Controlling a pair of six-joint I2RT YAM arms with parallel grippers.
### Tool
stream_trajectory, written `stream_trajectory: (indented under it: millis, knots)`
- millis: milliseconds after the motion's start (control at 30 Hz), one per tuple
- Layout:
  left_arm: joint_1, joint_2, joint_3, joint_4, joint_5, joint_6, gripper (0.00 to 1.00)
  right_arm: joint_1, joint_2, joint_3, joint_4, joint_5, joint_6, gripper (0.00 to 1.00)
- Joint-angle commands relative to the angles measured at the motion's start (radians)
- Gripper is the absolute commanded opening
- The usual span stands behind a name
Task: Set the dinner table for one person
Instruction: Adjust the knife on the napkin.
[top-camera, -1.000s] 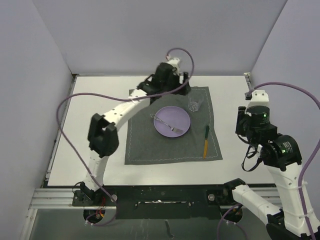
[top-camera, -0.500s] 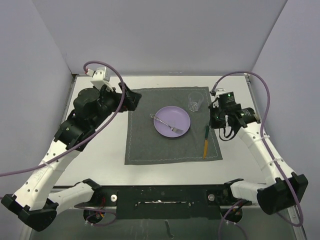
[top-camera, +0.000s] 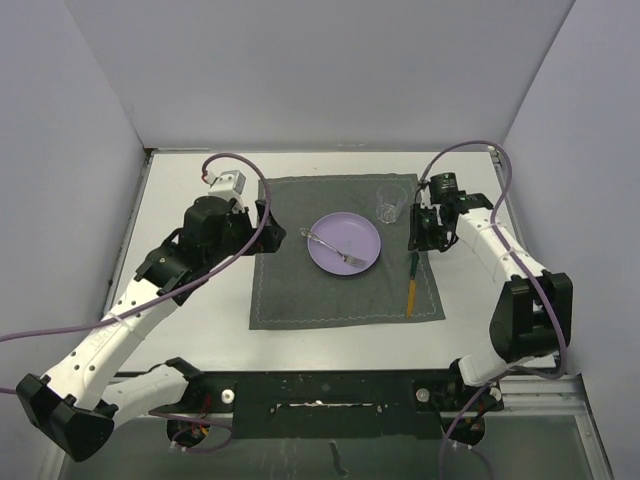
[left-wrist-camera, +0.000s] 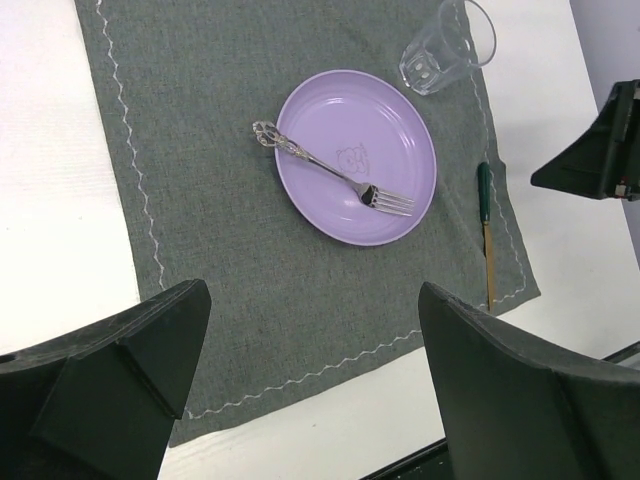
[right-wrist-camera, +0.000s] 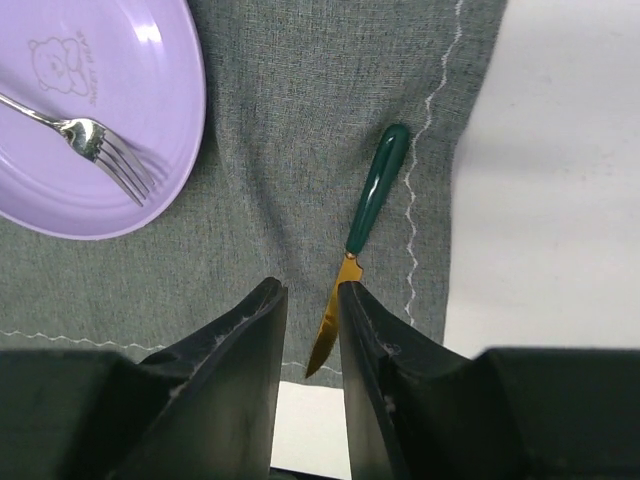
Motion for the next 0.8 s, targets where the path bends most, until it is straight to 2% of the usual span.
stream_trajectory:
  millis: [0, 333, 767]
  knots:
    - [0.010, -0.042, -0.010, 0.044, 0.023, 0.000, 0.86, 0.000, 0.049, 0.020, 0.059, -0.028, 0.019, 0.28]
    - [0.028, -0.060, -0.047, 0.038, 0.047, 0.004, 0.86, -0.029, 0.183, 0.037, 0.060, 0.030, 0.031, 0.22]
    - [0.048, -0.084, -0.079, 0.036, 0.062, 0.005, 0.86, -0.043, 0.280, 0.065, 0.068, 0.058, 0.029, 0.25]
